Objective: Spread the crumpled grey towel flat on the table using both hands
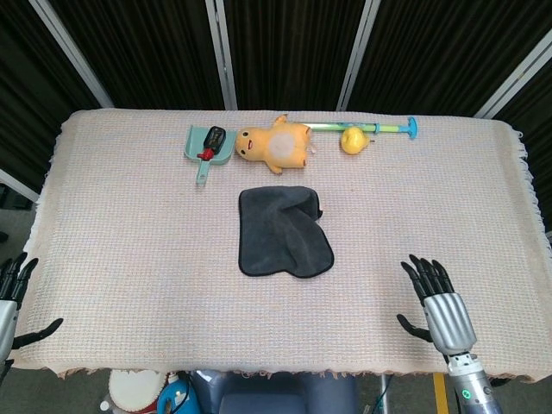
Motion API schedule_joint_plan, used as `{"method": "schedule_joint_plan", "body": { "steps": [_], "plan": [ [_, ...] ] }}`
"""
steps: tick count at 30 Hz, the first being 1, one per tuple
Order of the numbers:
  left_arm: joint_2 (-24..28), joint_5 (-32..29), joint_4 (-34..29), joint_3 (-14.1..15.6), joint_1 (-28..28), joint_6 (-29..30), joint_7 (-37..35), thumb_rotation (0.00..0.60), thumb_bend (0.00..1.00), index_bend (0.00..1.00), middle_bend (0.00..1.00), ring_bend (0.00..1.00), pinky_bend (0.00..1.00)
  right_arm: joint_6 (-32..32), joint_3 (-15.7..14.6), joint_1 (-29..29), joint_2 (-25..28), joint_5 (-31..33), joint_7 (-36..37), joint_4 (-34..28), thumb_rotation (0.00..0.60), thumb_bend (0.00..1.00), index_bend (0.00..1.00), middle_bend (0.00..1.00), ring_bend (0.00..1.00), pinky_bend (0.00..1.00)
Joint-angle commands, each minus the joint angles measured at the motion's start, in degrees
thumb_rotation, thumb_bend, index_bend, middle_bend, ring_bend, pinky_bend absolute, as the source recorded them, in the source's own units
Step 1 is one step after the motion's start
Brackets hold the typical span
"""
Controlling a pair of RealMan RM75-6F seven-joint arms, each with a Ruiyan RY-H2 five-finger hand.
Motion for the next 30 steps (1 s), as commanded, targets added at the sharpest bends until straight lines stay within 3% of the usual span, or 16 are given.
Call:
{"method": "schedule_joint_plan", "body": {
  "steps": [1,7,14,30],
  "plan": [
    [-0.28,-0.22,0.16,-0.11,-0.16,-0.29,0.17,0.600,0.00,0.00,0.00,0.00,0.00,-3.57,2.19,3.01,-2.98,1.44,-4.15,-2.72,0.600,0.26,0.08,0.00,0.00,0.04],
    [-0.92,-0.46,0.78,-0.07,-0.41,-0.89,0.73,0.600,0.00,0.00,0.00,0.00,0.00,-8.74,5.26,7.12,-10.09,5.55,-9.45,-1.43,0.600,0.26,0.04,0.00,0.00,0.04],
    [-1.20,-0.84,0.95,-0.45,-0.54,-0.80,0.64,0.600,0.00,0.00,0.00,0.00,0.00,-12.94,6.95,10.30,-19.59,11.00,-12.39,4.53,0.600,0.26,0.00,0.00,0.00,0.04],
    [-2.24,-3.07,3.07,-1.24,-1.01,-2.19,0.41,0.600,0.00,0.00,0.00,0.00,0.00,-15.48,12.34,16.07,-33.56,17.77,-11.20,19.92,0.600,0.26,0.00,0.00,0.00,0.04]
  ]
}}
